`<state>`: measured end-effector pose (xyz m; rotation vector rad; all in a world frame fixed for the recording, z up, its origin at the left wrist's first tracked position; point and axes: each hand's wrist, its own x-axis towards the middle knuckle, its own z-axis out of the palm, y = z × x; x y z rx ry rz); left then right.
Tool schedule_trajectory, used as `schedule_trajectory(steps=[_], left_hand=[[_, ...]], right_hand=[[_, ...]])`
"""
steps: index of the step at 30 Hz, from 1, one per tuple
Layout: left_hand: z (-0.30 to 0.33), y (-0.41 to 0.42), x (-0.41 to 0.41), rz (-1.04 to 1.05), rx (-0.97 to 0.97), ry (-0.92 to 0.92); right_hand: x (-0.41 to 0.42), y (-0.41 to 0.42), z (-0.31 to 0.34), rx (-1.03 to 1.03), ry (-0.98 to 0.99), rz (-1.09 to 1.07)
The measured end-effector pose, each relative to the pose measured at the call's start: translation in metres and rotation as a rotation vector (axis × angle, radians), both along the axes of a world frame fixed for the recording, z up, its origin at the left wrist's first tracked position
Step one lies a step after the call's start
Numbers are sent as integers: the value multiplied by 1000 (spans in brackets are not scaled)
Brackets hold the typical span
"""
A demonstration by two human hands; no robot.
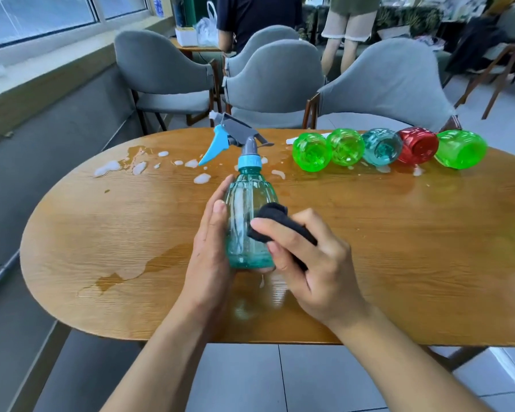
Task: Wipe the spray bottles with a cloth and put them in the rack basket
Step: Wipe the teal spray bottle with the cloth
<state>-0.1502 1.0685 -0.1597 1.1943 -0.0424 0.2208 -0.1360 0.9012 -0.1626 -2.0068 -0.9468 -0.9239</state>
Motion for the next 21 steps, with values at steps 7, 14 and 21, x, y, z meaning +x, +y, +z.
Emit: schedule_trajectory(steps=[7, 14, 21], left_hand=[[4, -6, -4, -66, -106, 59], [-1, -13, -10, -156, -40, 29], [-2, -9, -28, -53, 20, 18]], right_hand=[[4, -7, 7, 353, 311, -30], [-9, 6, 16, 303, 310, -19], [4, -5, 45, 180, 192, -136]])
